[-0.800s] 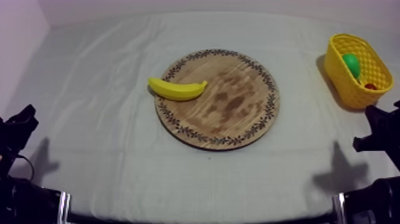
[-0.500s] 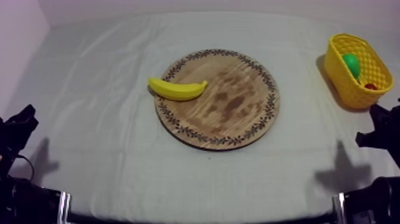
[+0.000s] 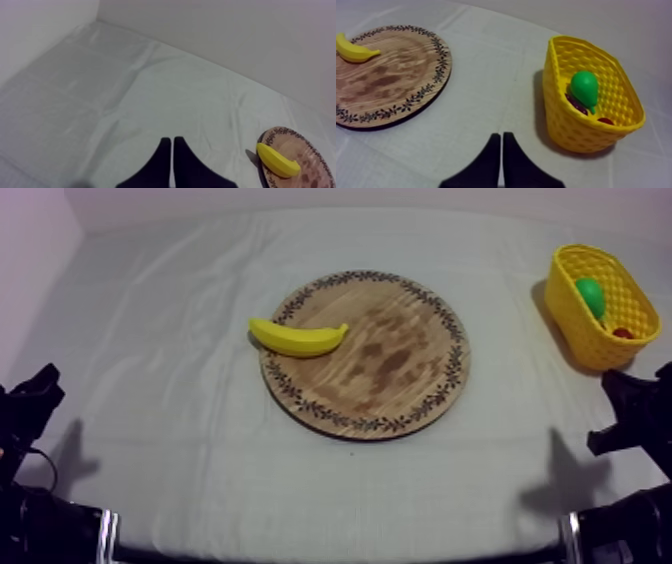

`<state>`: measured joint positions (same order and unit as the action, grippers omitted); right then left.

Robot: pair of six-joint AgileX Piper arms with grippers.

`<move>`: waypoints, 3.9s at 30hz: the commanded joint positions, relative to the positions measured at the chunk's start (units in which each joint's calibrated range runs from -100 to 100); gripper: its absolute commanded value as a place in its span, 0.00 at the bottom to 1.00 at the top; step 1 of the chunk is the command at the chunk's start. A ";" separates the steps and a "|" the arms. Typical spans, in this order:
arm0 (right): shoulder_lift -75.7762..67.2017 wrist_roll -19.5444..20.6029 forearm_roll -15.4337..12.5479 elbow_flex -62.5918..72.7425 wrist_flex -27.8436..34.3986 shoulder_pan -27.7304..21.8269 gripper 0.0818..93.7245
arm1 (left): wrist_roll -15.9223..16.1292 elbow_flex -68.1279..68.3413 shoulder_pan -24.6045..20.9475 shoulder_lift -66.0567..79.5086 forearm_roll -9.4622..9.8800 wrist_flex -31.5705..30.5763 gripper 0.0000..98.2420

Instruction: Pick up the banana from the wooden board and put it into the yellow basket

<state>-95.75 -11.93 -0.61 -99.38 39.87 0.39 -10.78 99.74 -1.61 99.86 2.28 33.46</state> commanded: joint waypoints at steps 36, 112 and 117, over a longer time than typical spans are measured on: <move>51.00 -8.88 1.36 63.88 22.13 17.76 0.13 | 0.01 0.04 -0.02 -0.03 -0.01 0.00 0.00; 127.19 -0.35 10.75 103.12 15.79 34.32 0.89 | 0.01 0.04 -0.02 -0.03 -0.01 0.00 0.00; 131.89 0.17 11.12 106.20 15.98 34.22 0.89 | 0.01 0.04 -0.02 -0.03 -0.01 0.00 0.00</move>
<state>34.64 -11.81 10.40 6.14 55.79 34.64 -10.78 99.74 -1.61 99.86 2.28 33.46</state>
